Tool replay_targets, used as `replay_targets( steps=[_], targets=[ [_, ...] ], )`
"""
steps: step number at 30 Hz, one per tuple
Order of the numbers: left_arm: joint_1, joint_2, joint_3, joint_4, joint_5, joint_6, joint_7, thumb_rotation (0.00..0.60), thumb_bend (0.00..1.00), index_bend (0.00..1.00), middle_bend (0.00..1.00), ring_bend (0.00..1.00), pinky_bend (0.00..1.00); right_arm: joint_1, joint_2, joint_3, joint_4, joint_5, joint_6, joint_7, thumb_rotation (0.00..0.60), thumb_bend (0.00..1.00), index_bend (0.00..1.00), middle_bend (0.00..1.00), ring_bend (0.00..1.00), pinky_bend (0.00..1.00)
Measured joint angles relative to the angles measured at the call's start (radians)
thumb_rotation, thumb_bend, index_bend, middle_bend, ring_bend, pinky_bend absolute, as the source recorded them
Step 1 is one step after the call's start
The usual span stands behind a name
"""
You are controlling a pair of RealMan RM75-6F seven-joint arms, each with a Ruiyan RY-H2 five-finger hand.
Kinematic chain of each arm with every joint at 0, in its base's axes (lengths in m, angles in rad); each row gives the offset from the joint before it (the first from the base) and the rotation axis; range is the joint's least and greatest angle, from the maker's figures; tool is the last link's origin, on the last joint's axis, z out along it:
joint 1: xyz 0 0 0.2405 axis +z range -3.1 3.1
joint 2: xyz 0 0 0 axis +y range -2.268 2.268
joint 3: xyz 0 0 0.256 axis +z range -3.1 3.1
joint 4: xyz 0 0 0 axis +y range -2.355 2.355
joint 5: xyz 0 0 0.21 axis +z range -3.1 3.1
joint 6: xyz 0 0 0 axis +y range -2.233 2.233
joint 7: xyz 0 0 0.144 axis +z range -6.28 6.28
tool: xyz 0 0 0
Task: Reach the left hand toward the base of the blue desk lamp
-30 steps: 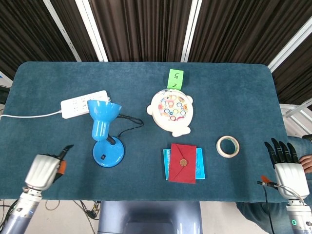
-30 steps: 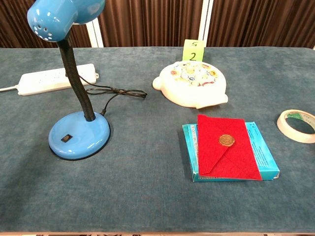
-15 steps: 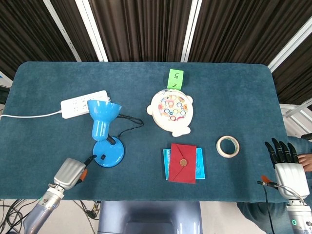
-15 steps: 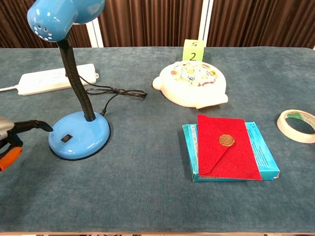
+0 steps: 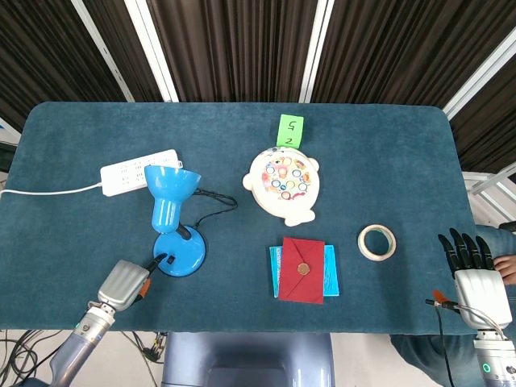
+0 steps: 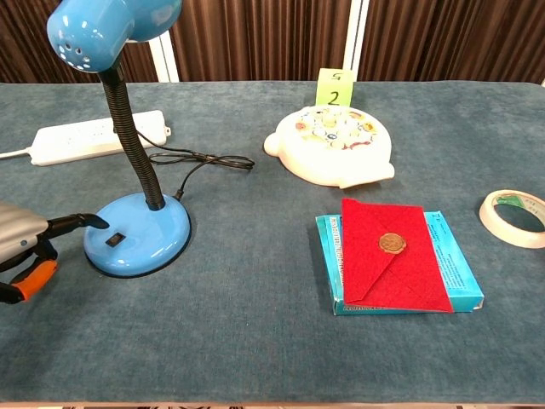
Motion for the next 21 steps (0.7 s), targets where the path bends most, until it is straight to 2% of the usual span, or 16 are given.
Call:
replay_targets(
  steps=[21],
  targets=[
    [0.001, -0.017, 0.032, -0.003, 0.006, 0.024, 0.031, 0.6, 0.66, 0.11, 0.76, 0.83, 0.85, 0.0, 0.0, 0.0, 0.0, 0.001, -0.001, 0.001, 0.6, 0.13, 0.07, 0.02, 0.04, 0.0]
  ],
)
